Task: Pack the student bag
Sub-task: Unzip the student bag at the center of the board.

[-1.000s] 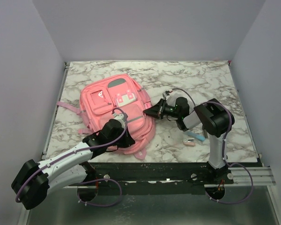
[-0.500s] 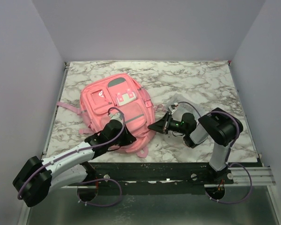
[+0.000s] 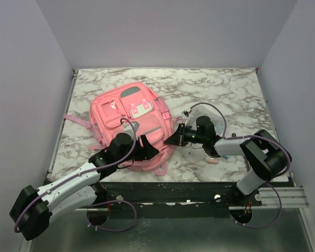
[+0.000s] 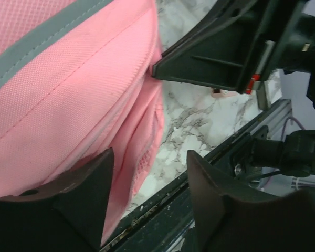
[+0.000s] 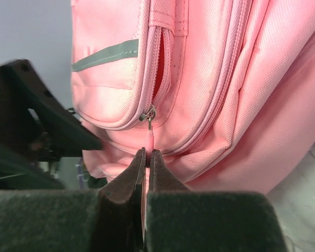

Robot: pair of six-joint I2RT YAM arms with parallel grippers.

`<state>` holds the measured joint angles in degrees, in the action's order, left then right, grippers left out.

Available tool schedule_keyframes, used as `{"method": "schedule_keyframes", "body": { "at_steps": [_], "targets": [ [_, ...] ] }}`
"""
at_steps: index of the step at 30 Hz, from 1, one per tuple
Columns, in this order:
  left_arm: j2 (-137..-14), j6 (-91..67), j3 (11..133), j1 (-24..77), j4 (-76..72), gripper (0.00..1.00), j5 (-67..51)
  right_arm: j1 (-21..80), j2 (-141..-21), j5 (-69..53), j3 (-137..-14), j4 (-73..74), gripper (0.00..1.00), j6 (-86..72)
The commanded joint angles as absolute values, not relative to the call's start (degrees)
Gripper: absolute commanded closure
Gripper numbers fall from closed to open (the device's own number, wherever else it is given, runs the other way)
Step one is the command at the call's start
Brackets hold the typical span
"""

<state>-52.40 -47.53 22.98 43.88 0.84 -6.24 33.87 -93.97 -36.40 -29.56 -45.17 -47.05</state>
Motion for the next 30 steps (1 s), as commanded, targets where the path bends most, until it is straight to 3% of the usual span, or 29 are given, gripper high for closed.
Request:
{"method": "schedule_keyframes", "body": {
  "at_steps": [1, 4, 8, 10, 17, 21, 24, 30],
  "targets": [
    [-43.95, -42.40, 24.81, 43.42, 5.38, 0.35, -7.67, 34.45, -89.82, -30.88, -33.71, -24.02, 0.99, -28.12],
    [-39.04, -39.89, 29.01, 43.24, 13.46, 0.25, -1.97, 34.67, -88.13, -29.33, -34.49, -20.87, 1.00, -24.01],
    [-34.77, -45.46, 33.66, 41.70, 27.89, 0.13, 19.59, 35.53, -86.53, -26.45, -34.53, -19.12, 1.00, -20.00],
    [-34.31, -46.39, 34.07, 38.80, 29.83, 0.10, 23.77, 36.41, -86.31, -24.64, -34.73, -18.60, 1.00, -18.93],
    [-45.03, -44.42, 37.11, 20.77, 28.08, 0.07, 9.06, 39.65, -85.70, -21.43, -36.44, -16.67, 1.00, -16.33],
    [-48.01, -45.80, 33.81, 16.58, 22.63, 0.06, 6.90, 45.74, -85.21, -17.38, -39.19, -14.15, 1.00, -14.72],
    [-48.84, -46.10, 29.40, 16.18, 15.74, 0.15, 3.02, 50.45, -84.71, -14.62, -41.35, -11.78, 1.00, -14.84],
    [-46.24, -50.96, 22.67, 16.26, 5.14, 0.57, -6.65, 58.79, -84.52, -13.11, -45.61, -9.07, 1.00, -17.62]
  ]
}}
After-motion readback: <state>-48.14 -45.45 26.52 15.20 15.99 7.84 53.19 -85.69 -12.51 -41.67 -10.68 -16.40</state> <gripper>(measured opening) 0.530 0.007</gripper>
